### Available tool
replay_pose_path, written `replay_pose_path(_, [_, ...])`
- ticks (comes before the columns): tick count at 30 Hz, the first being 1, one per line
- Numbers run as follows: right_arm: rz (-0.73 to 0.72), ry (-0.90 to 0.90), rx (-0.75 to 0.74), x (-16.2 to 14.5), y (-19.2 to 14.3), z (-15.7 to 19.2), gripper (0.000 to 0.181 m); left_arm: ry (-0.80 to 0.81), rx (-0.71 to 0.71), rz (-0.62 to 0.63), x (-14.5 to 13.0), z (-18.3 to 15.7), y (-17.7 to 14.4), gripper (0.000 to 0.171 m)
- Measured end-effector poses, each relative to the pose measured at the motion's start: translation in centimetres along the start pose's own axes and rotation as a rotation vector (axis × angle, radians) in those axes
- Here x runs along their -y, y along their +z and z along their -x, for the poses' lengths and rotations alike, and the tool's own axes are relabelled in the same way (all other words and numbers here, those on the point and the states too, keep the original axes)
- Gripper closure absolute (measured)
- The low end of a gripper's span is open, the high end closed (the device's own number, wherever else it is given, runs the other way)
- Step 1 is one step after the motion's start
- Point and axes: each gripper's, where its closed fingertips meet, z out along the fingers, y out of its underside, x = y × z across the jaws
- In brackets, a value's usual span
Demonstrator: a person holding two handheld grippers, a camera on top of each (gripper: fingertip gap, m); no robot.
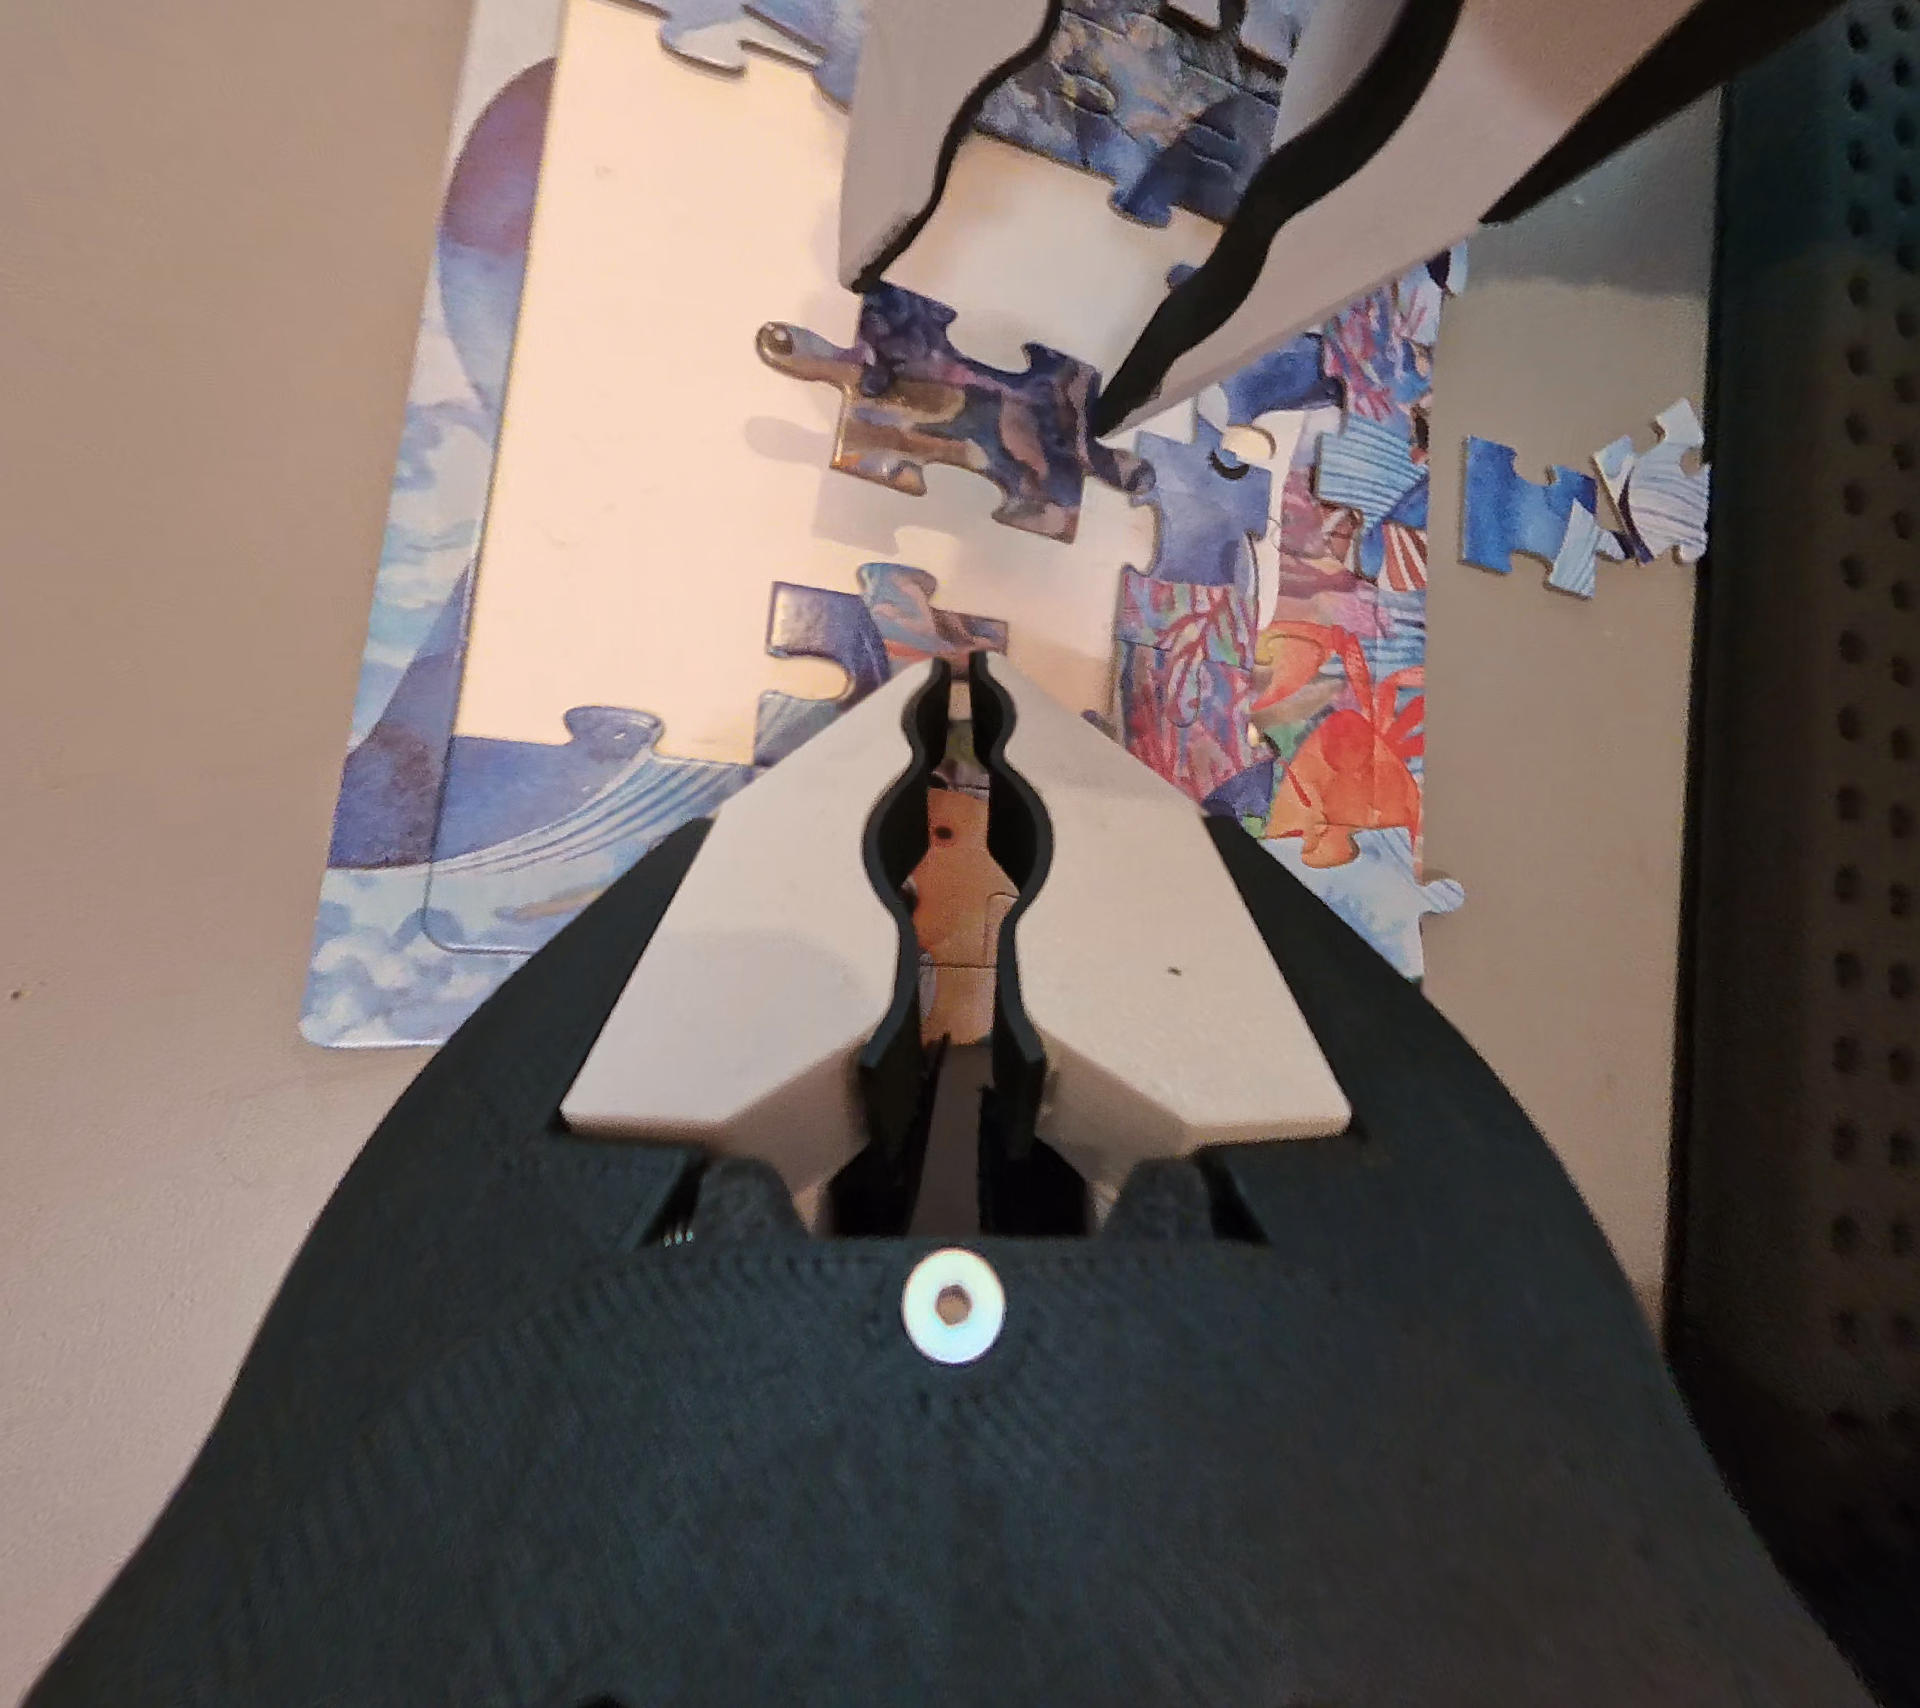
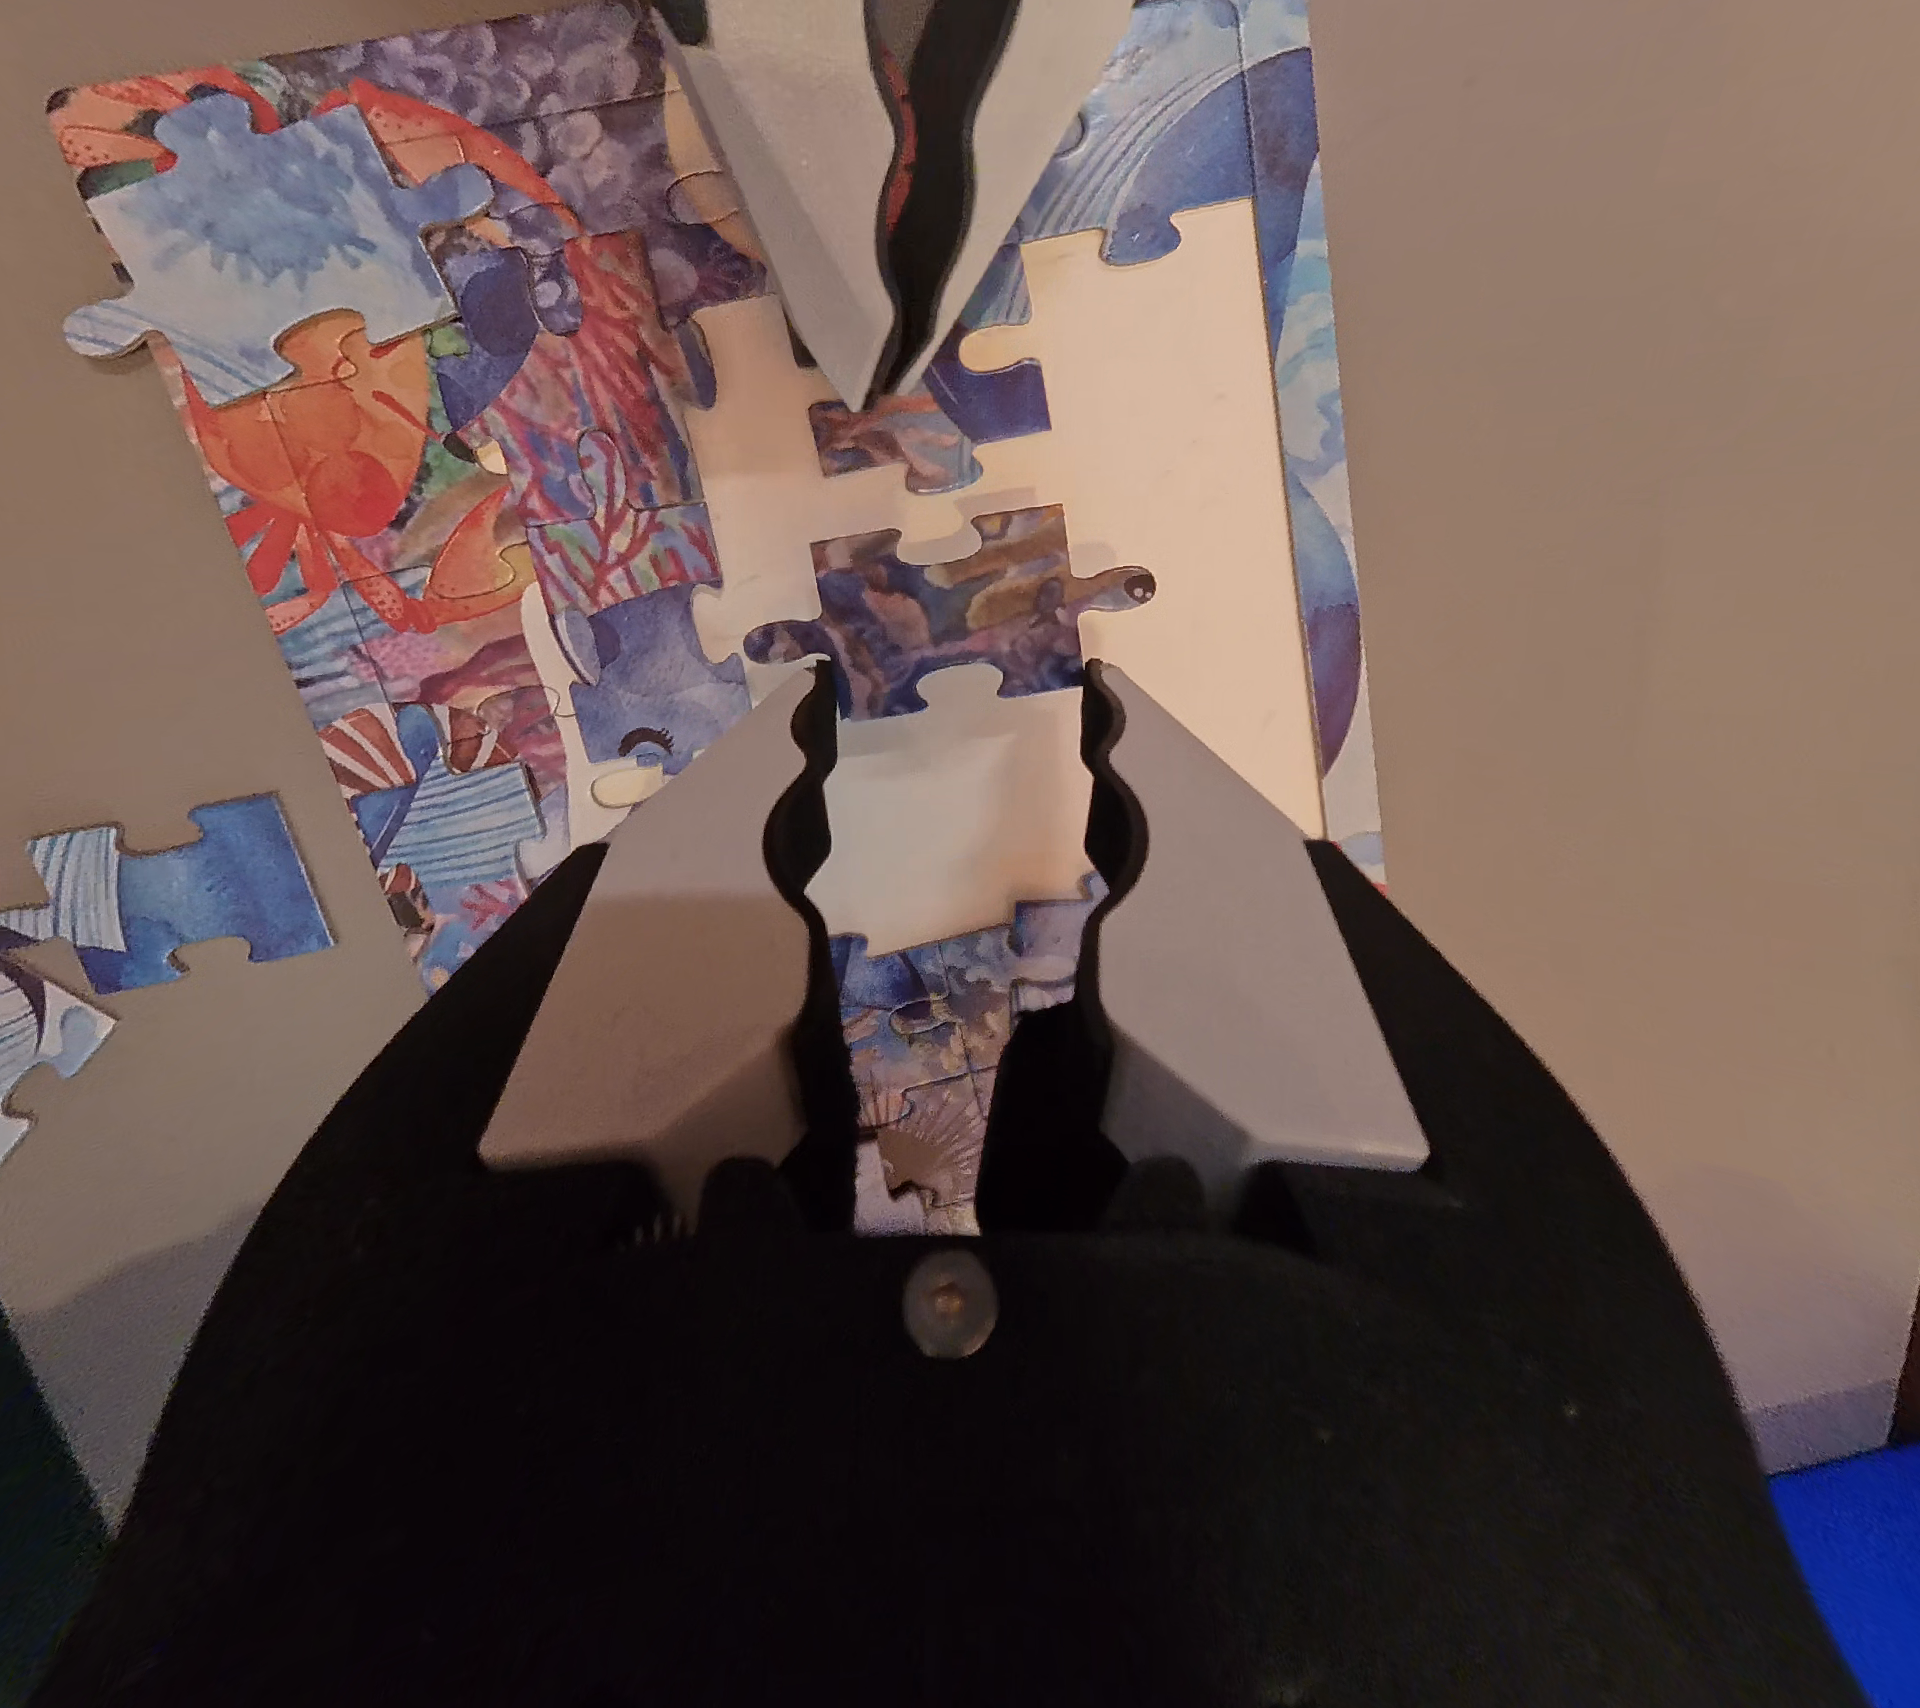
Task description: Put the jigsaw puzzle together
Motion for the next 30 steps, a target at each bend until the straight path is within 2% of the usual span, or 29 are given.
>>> replay_pose_path(8, [0.014,0.006,0.025,-0.9,-0.2,0.8,0.136,0.043,-0.019,0.027,0.0,-1.2,0.0,0.171])
replay_pose_path(15, [0.007,0.007,0.023,-0.9,-0.5,0.8,0.136,0.101,-0.079,0.108,-0.8,-3.2,1.2,0.171])
replay_pose_path(30, [0.012,0.017,0.030,-2.0,-0.8,1.0,0.136,0.167,-0.197,0.130,-0.4,-6.2,2.7,0.171])
